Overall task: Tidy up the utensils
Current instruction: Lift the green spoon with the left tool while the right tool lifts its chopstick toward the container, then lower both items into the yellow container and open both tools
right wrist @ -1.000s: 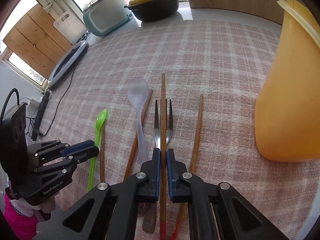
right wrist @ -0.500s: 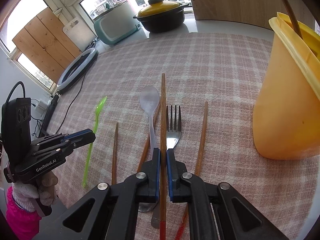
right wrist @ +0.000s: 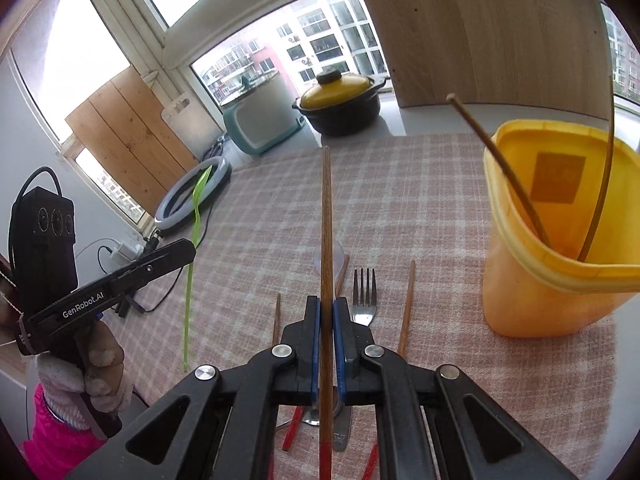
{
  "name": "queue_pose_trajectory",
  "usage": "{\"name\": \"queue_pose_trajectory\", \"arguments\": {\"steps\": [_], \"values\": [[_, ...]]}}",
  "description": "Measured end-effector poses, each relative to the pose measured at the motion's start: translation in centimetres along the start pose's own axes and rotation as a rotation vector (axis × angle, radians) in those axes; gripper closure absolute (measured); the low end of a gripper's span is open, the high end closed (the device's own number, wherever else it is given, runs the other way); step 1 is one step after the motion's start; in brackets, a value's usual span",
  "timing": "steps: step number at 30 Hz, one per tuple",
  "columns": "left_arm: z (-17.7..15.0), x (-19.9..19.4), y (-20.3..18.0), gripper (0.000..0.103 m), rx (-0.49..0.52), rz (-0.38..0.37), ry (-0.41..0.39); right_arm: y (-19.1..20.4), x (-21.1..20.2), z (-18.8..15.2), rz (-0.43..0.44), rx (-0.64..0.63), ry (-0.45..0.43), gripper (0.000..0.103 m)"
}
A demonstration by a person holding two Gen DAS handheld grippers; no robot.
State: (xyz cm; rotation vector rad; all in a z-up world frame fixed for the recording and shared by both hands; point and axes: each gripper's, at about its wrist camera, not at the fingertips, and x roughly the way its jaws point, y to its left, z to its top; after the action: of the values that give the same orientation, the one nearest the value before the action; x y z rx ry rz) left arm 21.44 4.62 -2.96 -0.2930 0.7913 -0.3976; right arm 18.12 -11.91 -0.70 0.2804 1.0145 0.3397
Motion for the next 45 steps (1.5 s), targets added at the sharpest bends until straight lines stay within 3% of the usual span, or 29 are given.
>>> {"name": "queue_pose_trajectory", "arguments": {"steps": [13,20,29,39,45], "values": [[4.5,1.1,-7.7,0.099,0.036,-0.128,-0.107,-1.9,-7.7,3.5,0.003,0.035,-0.221,0.099],[5.9,2.6,-12.3,0.099,0.092,-0.166,-0.128,-4.7,-10.0,5.0,-0.063,0.077,-0.297,0.099],[7.1,6.1,-16.7,0.099,0.127,-0.144,-0.181,-7.2,-11.7,6.5,-0.156,0.117,-0.377,0.099],[7.0,9.4,-18.4,0.099,0.071,-0.147,-0.249,-9.7,-12.4,8.0,-0.259,0.137,-0.462,0.099],[5.9,11.2,-19.5,0.099,0.089,-0.114,-0.238,-11.2,-11.6,8.0,-0.298,0.159,-0.487,0.099]]}}
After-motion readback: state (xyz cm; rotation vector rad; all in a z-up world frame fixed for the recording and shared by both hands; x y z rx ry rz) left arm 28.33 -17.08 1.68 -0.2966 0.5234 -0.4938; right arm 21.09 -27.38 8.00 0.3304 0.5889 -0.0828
